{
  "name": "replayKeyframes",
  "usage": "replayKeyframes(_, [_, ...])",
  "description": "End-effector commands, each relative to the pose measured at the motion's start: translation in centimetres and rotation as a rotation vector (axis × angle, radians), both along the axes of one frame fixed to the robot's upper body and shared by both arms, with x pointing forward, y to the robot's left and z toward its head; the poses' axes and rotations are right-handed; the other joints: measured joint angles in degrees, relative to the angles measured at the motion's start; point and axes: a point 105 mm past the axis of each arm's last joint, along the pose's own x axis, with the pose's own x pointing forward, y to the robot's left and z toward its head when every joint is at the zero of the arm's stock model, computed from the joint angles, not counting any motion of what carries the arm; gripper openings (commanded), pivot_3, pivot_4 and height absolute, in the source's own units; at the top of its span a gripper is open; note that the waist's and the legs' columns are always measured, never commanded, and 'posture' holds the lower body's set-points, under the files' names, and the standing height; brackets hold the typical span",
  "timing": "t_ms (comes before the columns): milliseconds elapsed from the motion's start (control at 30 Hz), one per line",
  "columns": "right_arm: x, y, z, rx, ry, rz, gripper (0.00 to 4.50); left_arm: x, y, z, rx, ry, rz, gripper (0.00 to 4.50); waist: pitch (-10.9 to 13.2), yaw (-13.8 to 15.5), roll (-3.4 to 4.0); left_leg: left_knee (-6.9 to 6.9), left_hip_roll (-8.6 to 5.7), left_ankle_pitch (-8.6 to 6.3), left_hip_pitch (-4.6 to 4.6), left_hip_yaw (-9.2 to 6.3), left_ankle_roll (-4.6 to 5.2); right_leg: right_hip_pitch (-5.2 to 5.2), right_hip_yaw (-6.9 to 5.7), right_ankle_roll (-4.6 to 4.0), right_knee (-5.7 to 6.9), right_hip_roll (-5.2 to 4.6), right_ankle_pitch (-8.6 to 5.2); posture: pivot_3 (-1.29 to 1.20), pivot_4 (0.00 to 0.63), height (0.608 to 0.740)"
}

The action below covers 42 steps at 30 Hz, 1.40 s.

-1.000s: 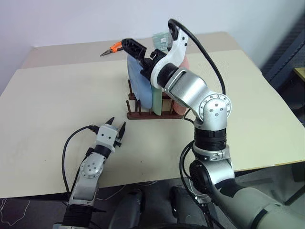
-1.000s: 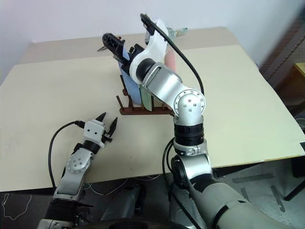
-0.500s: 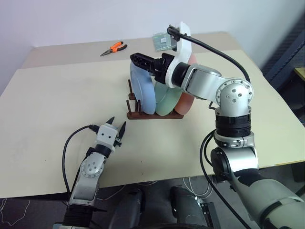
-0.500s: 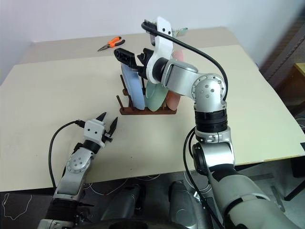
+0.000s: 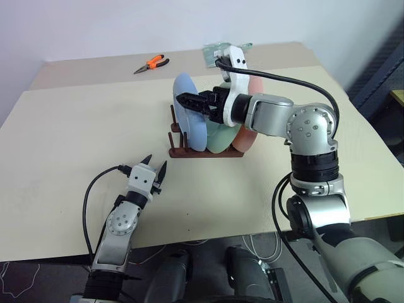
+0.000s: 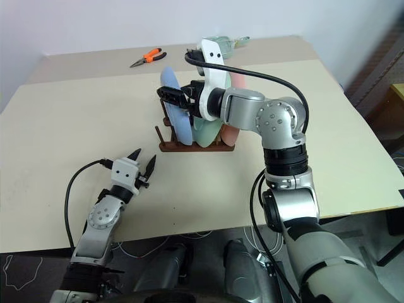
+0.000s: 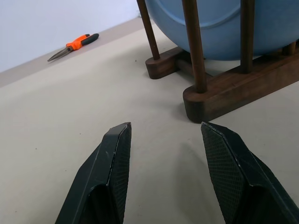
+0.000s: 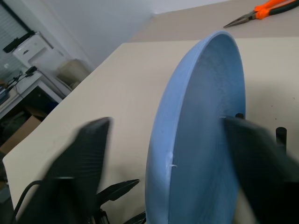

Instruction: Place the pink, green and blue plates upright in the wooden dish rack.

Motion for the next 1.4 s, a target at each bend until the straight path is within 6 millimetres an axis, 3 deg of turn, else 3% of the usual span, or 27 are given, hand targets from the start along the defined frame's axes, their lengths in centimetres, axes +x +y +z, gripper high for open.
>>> replayKeyframes(33, [-0.3,-0.2,1.1,0.016,-0.037,0.029,1.58,-0.1,-0.3,0.9,-0.011,-0.032,-0.012,2.43,0.0,0.0,0.00,0.00,0.00,0.00,0.00,0.00,0.00,0.00,0.00,0.00,0.00,0.00,0.00,0.00,0.150,0.739])
replayKeyframes(133, [-0.3,-0.4,1.4,0.029,-0.034,0.043,0.05,-0.2,-0.3,0.8,-0.012,-0.030,-0.010,2.43,0.0,0.0,0.00,0.00,0.00,0.00,0.00,0.00,0.00,0.00,0.00,0.00,0.00,0.00,0.00,0.00,0.150,0.739])
replayKeyframes(367, [-0.3,-0.4,1.6,0.072,-0.002,0.063,0.05,-0.3,-0.3,0.5,-0.016,-0.025,-0.007,2.43,0.0,0.1,-0.01,0.00,-0.01,0.00,0.00,0.00,0.00,0.00,0.00,0.00,-0.01,-0.02,0.00,0.00,0.150,0.739])
replayKeyframes(800, [-1.0,-0.5,4.5,0.230,0.022,0.088,0.05,-0.4,-0.2,0.1,-0.016,-0.016,-0.006,2.43,0.0,0.1,0.01,-0.01,-0.01,0.00,-0.03,0.00,0.00,-0.03,0.00,0.00,-0.01,-0.02,0.00,0.00,0.150,0.739])
replayKeyframes(1100, [-1.2,-0.8,5.3,0.270,0.025,0.100,0.05,-0.4,-0.3,0.0,-0.014,-0.014,-0.014,2.43,0.0,0.0,0.01,0.00,-0.01,0.00,-0.03,0.00,0.00,-0.03,0.00,0.00,-0.01,-0.02,0.00,0.00,0.150,0.739])
replayKeyframes(1400, [-2.1,-1.1,10.0,0.449,-0.012,0.096,0.05,-0.4,0.1,0.1,-0.014,-0.019,0.007,2.43,0.0,0.0,0.01,-0.02,-0.01,0.00,-0.03,-0.01,0.00,-0.03,0.00,0.00,-0.01,-0.02,0.00,0.00,0.150,0.739])
